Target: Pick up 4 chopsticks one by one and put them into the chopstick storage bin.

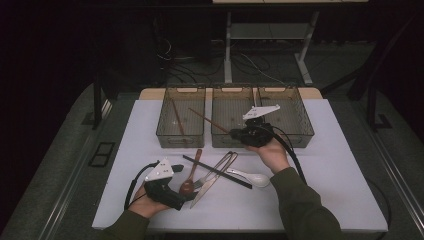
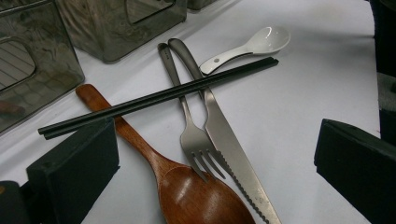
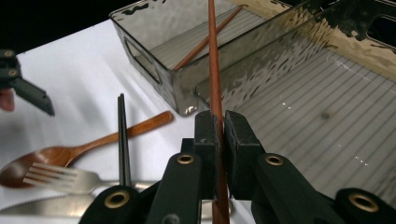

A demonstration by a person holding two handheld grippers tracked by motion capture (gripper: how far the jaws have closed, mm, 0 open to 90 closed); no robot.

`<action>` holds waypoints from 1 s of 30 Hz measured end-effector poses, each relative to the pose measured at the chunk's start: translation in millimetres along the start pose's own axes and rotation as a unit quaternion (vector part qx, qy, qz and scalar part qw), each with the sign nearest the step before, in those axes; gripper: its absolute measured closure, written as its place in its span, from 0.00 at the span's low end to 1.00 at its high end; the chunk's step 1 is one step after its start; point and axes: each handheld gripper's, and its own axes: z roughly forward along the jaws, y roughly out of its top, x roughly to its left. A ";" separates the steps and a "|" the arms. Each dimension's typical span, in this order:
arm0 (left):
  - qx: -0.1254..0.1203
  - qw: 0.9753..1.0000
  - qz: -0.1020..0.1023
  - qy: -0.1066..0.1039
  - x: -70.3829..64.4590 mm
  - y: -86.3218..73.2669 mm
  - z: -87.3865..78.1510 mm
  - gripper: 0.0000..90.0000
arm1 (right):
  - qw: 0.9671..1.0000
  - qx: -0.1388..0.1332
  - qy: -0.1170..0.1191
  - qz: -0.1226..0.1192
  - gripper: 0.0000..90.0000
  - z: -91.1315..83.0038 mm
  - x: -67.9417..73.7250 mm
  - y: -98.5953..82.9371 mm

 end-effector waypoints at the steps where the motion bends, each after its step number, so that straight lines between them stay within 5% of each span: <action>1: 0.002 1.000 0.003 0.000 0.4 0.0 -0.4 0.00 | 1.000 0.002 -0.003 0.000 0.94 3.1 0.6 2.3; 30: -0.001 1.000 0.004 0.001 -0.3 0.5 -1.2 0.00 | 0.998 0.038 -0.045 0.018 0.93 79.2 4.3 67.1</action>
